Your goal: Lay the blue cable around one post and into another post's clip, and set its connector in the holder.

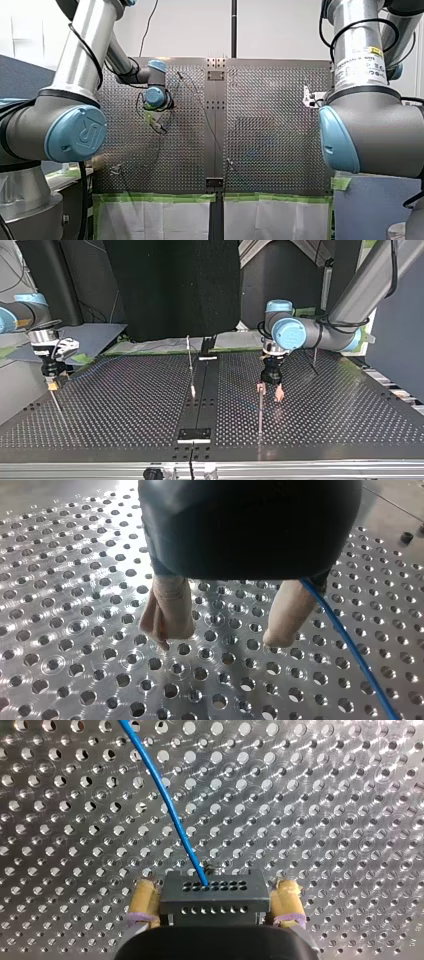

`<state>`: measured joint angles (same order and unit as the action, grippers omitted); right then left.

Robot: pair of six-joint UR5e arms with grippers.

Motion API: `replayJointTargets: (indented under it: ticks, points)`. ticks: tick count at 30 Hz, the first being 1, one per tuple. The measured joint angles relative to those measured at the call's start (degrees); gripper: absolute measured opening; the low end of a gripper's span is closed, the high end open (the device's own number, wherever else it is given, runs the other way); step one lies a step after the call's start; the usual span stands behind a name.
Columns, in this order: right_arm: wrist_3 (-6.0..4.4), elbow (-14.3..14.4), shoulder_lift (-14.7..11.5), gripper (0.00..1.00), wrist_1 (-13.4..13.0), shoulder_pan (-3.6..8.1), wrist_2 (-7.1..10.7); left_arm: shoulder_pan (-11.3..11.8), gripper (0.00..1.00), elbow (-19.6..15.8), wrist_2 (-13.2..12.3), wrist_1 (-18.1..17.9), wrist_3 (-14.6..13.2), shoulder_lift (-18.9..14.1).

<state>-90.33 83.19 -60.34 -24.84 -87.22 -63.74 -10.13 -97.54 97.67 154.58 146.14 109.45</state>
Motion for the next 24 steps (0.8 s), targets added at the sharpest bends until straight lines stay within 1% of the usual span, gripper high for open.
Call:
replayJointTargets:
  ticks: [9, 16, 24]
  points:
    - [0.07, 0.0, 0.0, 0.99, -0.2, -0.14, 0.2, 0.1, 1.0, 0.0, 0.1, 0.2, -0.4, 0.0]
    - [0.07, 0.0, 0.0, 0.99, -0.5, -0.23, 0.94, 0.1, 1.0, 0.0, 0.1, 0.2, -0.5, 0.0]
    - [0.08, 0.0, 0.0, 0.99, -0.4, -0.08, 0.89, 0.1, 1.0, 0.0, 0.0, 0.2, -0.5, 0.0]
